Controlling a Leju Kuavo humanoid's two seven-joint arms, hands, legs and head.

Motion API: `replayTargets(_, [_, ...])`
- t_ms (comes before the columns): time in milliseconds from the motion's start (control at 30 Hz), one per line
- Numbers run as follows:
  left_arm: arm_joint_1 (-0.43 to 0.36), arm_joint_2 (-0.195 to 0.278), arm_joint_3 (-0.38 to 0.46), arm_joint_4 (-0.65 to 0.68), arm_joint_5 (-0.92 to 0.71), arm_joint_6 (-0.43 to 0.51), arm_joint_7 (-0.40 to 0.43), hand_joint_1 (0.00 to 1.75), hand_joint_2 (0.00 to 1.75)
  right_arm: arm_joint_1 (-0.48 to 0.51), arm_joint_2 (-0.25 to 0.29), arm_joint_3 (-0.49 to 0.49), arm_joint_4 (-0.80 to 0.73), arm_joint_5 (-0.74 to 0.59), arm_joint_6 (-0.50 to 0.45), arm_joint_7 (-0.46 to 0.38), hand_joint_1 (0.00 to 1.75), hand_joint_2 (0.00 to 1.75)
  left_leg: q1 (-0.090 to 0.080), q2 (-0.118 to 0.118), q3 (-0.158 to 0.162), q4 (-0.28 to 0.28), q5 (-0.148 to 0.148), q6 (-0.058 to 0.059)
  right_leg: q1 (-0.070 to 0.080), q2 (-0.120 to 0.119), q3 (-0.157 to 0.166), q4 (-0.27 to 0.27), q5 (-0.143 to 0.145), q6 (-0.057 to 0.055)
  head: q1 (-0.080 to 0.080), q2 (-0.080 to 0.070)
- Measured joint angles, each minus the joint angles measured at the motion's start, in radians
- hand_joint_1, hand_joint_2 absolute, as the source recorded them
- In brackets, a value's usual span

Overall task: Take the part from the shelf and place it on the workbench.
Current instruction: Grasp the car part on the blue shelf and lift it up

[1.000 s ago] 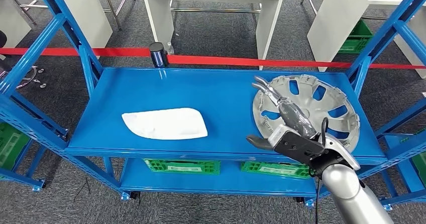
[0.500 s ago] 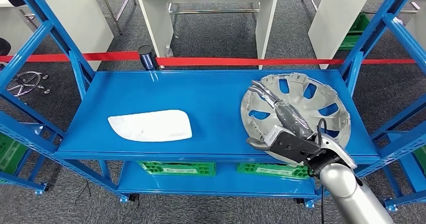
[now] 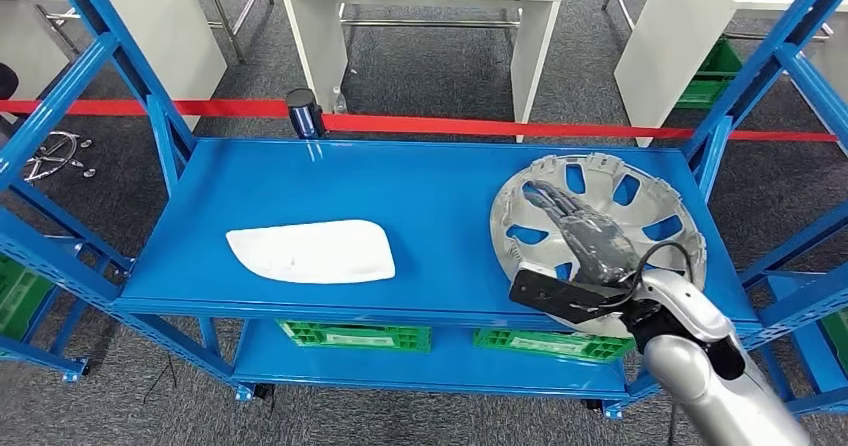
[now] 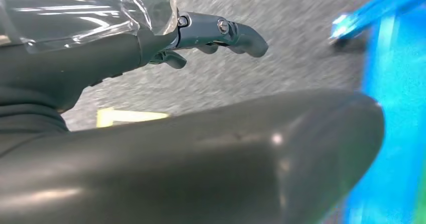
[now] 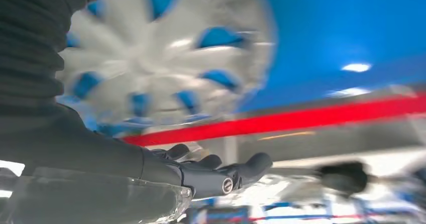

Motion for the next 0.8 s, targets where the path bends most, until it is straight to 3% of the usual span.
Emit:
replayTargets(67, [0.001, 0.001, 0.007, 0.022, -0.021, 0.008, 0.018, 0.00, 0.00, 0.030, -0.024, -0.010, 0.001, 0.049, 0.007, 0.032, 0.00, 1.75, 0.002, -0.002, 0.000, 0.001, -0.002, -0.002, -0.008, 0.000, -0.047, 0.088, -0.021, 0.011, 0.000, 0.000])
replayTargets(100, [0.001, 0.001, 0.011, 0.030, -0.030, 0.009, 0.024, 0.00, 0.00, 0.044, -0.037, -0.017, 0.002, 0.063, 0.017, 0.048, 0.00, 1.75, 0.005, -0.003, 0.000, 0.002, -0.003, -0.005, -0.013, -0.001, -0.044, 0.076, -0.009, 0.024, 0.000, 0.000])
replayTargets(167, [-0.002, 0.004, 0.017, 0.048, -0.045, 0.010, 0.020, 0.00, 0.00, 0.077, -0.060, -0.041, 0.002, 0.062, 0.063, 0.095, 0.00, 1.75, 0.009, -0.004, 0.000, 0.013, -0.012, -0.016, -0.023, -0.006, 0.016, -0.053, 0.045, 0.051, 0.000, 0.000])
replayTargets(200, [-0.008, 0.010, 0.019, 0.062, -0.052, 0.014, 0.010, 0.00, 0.00, 0.104, -0.068, -0.059, 0.002, 0.055, 0.091, 0.124, 0.00, 1.75, 0.010, -0.007, -0.001, 0.021, -0.018, -0.024, -0.024, -0.009, 0.049, -0.118, 0.067, 0.057, 0.000, 0.000])
replayTargets(267, [-0.025, 0.024, 0.023, 0.101, -0.065, 0.031, -0.017, 0.00, 0.00, 0.184, -0.074, -0.098, 0.000, 0.051, 0.120, 0.166, 0.00, 1.75, 0.009, -0.015, -0.004, 0.034, -0.029, -0.037, -0.023, -0.014, 0.084, -0.179, 0.080, 0.045, 0.001, 0.000])
replayTargets(333, [-0.042, 0.040, 0.025, 0.145, -0.072, 0.049, -0.037, 0.00, 0.00, 0.257, -0.075, -0.131, -0.002, 0.056, 0.114, 0.177, 0.00, 1.75, 0.010, -0.017, -0.006, 0.038, -0.034, -0.042, -0.022, -0.011, 0.086, -0.176, 0.079, 0.024, 0.001, 0.000])
replayTargets(400, [-0.054, 0.052, 0.027, 0.177, -0.074, 0.056, -0.046, 0.00, 0.00, 0.294, -0.074, -0.155, -0.005, 0.060, 0.109, 0.180, 0.00, 1.75, 0.013, -0.012, -0.014, 0.060, -0.052, -0.049, -0.024, -0.006, 0.086, -0.176, 0.080, 0.014, 0.000, 0.000])
replayTargets(433, [-0.060, 0.057, 0.028, 0.189, -0.074, 0.058, -0.049, 0.00, 0.00, 0.303, -0.073, -0.165, -0.007, 0.062, 0.108, 0.181, 0.00, 1.75, 0.015, -0.010, -0.029, 0.096, -0.075, -0.054, -0.026, -0.004, 0.088, -0.176, 0.080, 0.010, -0.001, 0.000])
replayTargets(533, [-0.074, 0.067, 0.029, 0.219, -0.074, 0.060, -0.053, 0.00, 0.00, 0.321, -0.072, -0.183, -0.015, 0.065, 0.107, 0.182, 0.00, 1.75, 0.015, -0.008, -0.123, 0.293, -0.166, -0.061, -0.021, -0.002, 0.089, -0.176, 0.078, 0.006, -0.004, 0.000])
replayTargets(567, [-0.075, 0.069, 0.029, 0.227, -0.074, 0.060, -0.054, 0.00, 0.00, 0.324, -0.071, -0.185, -0.017, 0.065, 0.107, 0.182, 0.00, 1.75, 0.015, -0.008, -0.145, 0.336, -0.176, -0.060, -0.018, -0.002, 0.090, -0.176, 0.077, 0.005, -0.004, 0.000])
replayTargets(600, [-0.076, 0.071, 0.029, 0.233, -0.074, 0.060, -0.054, 0.00, 0.00, 0.327, -0.070, -0.187, -0.018, 0.065, 0.107, 0.182, 0.00, 1.75, 0.014, -0.008, -0.148, 0.337, -0.166, -0.056, -0.014, -0.002, 0.091, -0.176, 0.077, 0.004, -0.004, 0.000])
replayTargets(633, [-0.076, 0.072, 0.029, 0.239, -0.074, 0.060, -0.055, 0.00, 0.00, 0.329, -0.070, -0.190, -0.018, 0.065, 0.108, 0.182, 0.00, 1.75, 0.013, -0.008, -0.130, 0.298, -0.138, -0.049, -0.010, -0.001, 0.093, -0.176, 0.076, 0.003, -0.004, 0.000])
replayTargets(733, [-0.079, 0.078, 0.030, 0.248, -0.074, 0.060, -0.057, 0.00, 0.00, 0.335, -0.069, -0.198, -0.020, 0.065, 0.108, 0.184, 0.00, 1.75, 0.000, -0.007, -0.029, 0.097, -0.055, -0.015, -0.003, 0.000, 0.097, -0.177, 0.075, 0.003, -0.002, 0.000])
replayTargets(800, [-0.081, 0.082, 0.031, 0.252, -0.074, 0.061, -0.058, 0.00, 0.00, 0.339, -0.069, -0.202, -0.021, 0.066, 0.108, 0.186, 0.00, 1.75, -0.009, -0.002, -0.008, 0.051, -0.048, -0.004, -0.004, -0.001, 0.096, -0.180, 0.077, 0.005, -0.004, 0.000])
